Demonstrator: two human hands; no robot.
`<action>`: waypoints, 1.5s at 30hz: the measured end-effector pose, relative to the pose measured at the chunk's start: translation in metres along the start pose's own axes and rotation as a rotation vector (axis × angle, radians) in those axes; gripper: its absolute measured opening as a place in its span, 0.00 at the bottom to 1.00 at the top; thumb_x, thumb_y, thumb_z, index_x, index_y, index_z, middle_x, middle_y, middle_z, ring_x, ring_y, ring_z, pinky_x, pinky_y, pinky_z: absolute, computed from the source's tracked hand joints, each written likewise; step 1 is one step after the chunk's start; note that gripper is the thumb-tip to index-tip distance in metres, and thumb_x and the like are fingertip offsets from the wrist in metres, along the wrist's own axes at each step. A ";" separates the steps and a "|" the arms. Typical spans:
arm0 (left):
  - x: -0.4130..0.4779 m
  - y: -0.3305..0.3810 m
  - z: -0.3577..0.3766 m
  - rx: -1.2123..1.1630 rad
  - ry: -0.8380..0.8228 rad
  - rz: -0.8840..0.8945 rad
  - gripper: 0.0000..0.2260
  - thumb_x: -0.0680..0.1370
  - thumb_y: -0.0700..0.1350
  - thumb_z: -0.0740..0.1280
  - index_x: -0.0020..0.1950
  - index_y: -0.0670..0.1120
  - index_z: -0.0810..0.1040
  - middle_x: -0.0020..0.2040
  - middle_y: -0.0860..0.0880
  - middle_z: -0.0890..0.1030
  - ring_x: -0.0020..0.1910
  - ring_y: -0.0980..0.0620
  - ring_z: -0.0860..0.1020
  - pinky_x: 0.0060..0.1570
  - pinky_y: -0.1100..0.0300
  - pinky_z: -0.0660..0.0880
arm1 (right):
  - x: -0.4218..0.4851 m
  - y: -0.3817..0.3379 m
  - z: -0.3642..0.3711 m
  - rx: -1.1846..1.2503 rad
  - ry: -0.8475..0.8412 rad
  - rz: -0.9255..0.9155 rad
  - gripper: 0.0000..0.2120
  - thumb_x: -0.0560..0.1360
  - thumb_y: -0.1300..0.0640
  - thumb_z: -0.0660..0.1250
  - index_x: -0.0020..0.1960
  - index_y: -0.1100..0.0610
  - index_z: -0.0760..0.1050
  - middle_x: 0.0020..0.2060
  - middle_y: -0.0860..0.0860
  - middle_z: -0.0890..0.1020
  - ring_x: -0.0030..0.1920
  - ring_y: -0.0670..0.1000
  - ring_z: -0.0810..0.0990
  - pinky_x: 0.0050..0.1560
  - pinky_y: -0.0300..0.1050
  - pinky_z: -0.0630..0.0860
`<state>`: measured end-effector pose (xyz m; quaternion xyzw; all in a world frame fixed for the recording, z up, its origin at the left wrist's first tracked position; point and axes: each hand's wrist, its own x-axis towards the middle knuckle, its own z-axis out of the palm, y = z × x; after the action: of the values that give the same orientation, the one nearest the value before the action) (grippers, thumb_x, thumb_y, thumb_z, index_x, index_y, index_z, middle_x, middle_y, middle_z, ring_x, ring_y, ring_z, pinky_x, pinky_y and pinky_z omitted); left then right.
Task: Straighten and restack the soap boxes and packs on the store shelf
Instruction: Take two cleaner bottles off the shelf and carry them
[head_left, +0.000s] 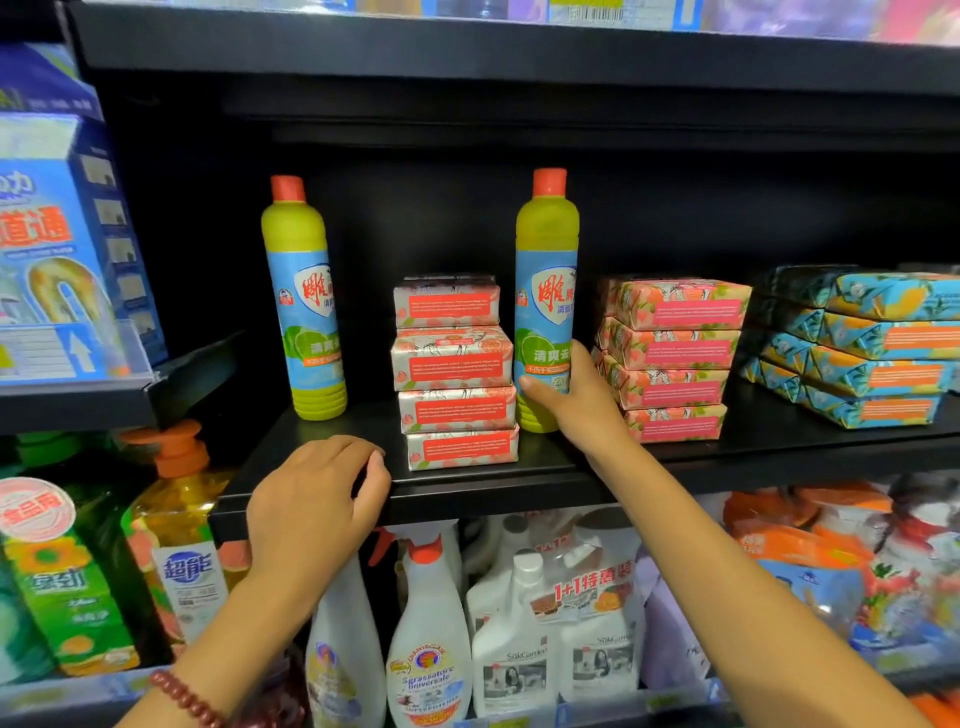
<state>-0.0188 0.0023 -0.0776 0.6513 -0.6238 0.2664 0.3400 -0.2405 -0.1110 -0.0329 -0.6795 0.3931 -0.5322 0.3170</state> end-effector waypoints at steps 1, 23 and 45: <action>0.000 -0.001 0.000 -0.004 0.004 0.006 0.20 0.76 0.53 0.52 0.42 0.48 0.83 0.42 0.53 0.83 0.41 0.51 0.81 0.28 0.62 0.70 | -0.004 -0.004 -0.002 -0.004 -0.013 -0.005 0.22 0.76 0.59 0.67 0.67 0.57 0.64 0.58 0.49 0.76 0.59 0.49 0.75 0.57 0.44 0.73; 0.113 -0.036 -0.007 -0.589 0.157 -0.533 0.32 0.75 0.52 0.69 0.72 0.40 0.61 0.68 0.41 0.67 0.64 0.47 0.70 0.52 0.61 0.67 | -0.082 -0.037 0.107 -0.680 -0.473 -0.563 0.20 0.79 0.51 0.61 0.70 0.50 0.67 0.68 0.46 0.70 0.68 0.47 0.66 0.64 0.43 0.63; 0.067 -0.027 -0.023 -0.958 0.068 -0.241 0.18 0.79 0.46 0.63 0.68 0.45 0.67 0.59 0.51 0.77 0.56 0.56 0.77 0.52 0.63 0.77 | -0.097 -0.050 0.090 -0.108 -0.163 -0.530 0.15 0.76 0.58 0.64 0.62 0.56 0.76 0.59 0.45 0.77 0.61 0.38 0.72 0.63 0.31 0.65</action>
<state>0.0152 -0.0226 -0.0146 0.4801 -0.5851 -0.0704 0.6498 -0.1551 -0.0004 -0.0571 -0.8150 0.2027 -0.5186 0.1607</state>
